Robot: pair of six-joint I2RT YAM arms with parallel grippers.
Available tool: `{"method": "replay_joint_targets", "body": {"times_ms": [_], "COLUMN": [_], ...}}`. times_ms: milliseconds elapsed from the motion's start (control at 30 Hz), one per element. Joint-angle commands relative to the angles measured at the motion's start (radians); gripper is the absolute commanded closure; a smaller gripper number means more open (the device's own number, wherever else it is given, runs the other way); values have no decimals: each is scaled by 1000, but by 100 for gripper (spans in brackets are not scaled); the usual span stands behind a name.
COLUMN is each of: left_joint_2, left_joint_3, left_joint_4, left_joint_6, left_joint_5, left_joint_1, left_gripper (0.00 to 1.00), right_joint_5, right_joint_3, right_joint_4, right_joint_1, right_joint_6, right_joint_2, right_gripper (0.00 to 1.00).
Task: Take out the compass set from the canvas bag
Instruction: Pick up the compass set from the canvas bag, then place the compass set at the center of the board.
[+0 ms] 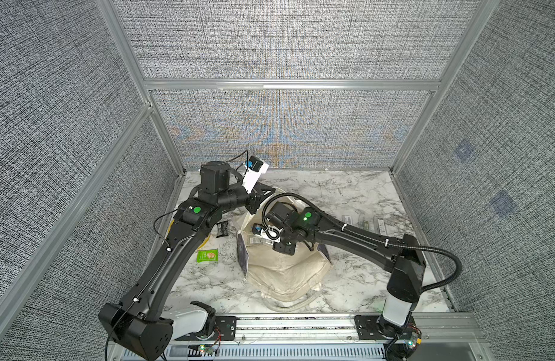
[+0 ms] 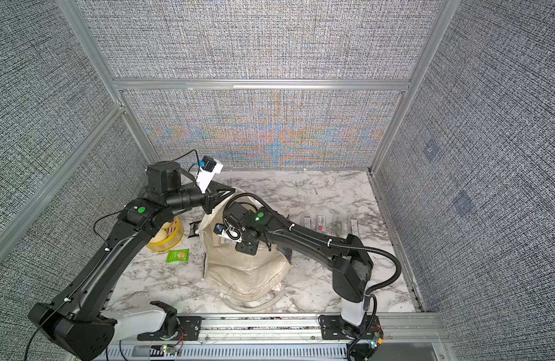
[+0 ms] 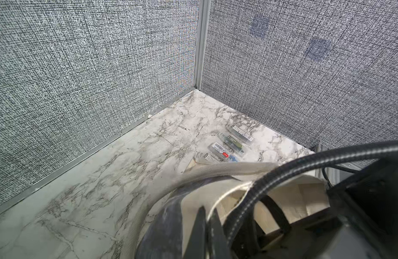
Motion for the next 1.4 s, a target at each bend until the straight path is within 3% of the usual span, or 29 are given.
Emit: {"method": "replay_joint_targets", "body": {"times_ms": [0, 400, 533, 667, 833, 1033, 1167, 1367], "left_joint_2": [-2, 3, 10, 12, 7, 7, 8, 2], "left_joint_3": [1, -6, -4, -4, -4, -3, -4, -4], "left_joint_4": [76, 80, 79, 83, 80, 81, 79, 74], "left_joint_6": [-2, -7, -7, -12, -8, -7, -7, -3], "left_joint_5": [4, -2, -1, -1, -4, -2, 1, 2], "left_joint_1": [3, 3, 3, 3, 3, 3, 3, 3], "left_gripper": [100, 100, 100, 100, 100, 100, 100, 100], "right_joint_5": [9, 19, 51, 159, 221, 179, 99, -12], "right_joint_3": [30, 279, 258, 214, 76, -189, -421, -728], "right_joint_4": [-32, -171, -162, -169, -169, -189, -146, 61], "right_joint_1": [17, 101, 99, 55, -86, -323, -382, -390], "right_joint_6": [14, 57, 84, 126, 245, 572, 741, 922], "right_joint_2": [-42, -254, -372, -443, -572, -672, -689, -661], "right_gripper": [53, 53, 52, 52, 52, 56, 59, 58]}}
